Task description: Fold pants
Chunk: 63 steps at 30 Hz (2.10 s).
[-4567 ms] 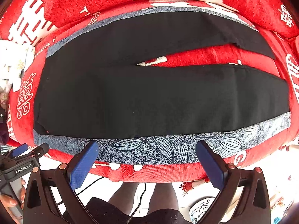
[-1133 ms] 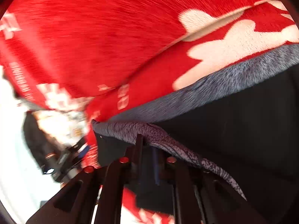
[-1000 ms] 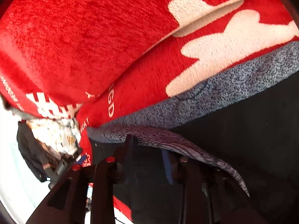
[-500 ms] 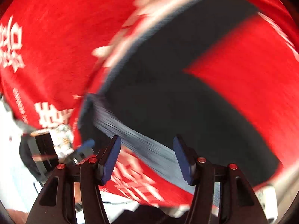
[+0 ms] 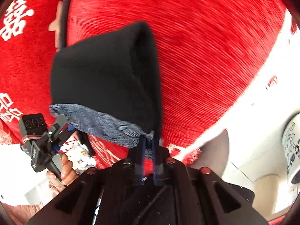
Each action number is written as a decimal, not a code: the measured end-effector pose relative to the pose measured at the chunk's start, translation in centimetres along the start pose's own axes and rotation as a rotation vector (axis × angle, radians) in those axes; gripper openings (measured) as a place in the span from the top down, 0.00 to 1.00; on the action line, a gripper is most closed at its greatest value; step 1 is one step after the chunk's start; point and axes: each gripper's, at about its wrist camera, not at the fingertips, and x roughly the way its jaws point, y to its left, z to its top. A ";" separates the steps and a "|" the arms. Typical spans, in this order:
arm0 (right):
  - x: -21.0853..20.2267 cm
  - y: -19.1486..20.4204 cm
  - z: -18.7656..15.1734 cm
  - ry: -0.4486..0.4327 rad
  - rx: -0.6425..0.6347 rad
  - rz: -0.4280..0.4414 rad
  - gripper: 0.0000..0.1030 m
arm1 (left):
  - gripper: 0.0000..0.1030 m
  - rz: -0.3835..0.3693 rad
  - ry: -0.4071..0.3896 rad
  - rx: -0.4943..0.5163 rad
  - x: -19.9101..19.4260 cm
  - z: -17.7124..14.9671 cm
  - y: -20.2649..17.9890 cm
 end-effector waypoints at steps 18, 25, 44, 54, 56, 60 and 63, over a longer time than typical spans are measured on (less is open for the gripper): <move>-6.5 17.5 12.3 -0.072 -0.375 0.046 0.35 | 0.18 -0.030 -0.198 -0.125 -3.4 11.8 -0.1; 0.5 11.3 3.8 0.090 -0.348 -0.074 0.31 | 0.18 -0.047 -0.112 -0.117 -3.0 9.6 -0.3; -3.4 15.5 11.6 -0.011 -0.266 0.435 0.91 | 0.18 -0.077 -0.190 -0.009 -7.0 16.9 -3.9; -2.8 16.1 25.1 -0.206 -0.085 0.200 0.62 | 0.18 0.080 -0.320 -0.084 -8.3 23.4 -0.3; -4.3 15.7 24.8 -0.286 -0.115 0.149 0.56 | 0.18 0.113 -0.331 -0.076 -8.9 22.3 0.0; -6.6 14.0 23.7 -0.340 -0.149 0.099 0.56 | 0.18 0.232 -0.323 -0.088 -9.4 18.5 1.5; -6.2 13.4 23.3 -0.319 -0.173 0.087 0.56 | 0.18 0.323 -0.297 -0.132 -8.7 15.2 3.0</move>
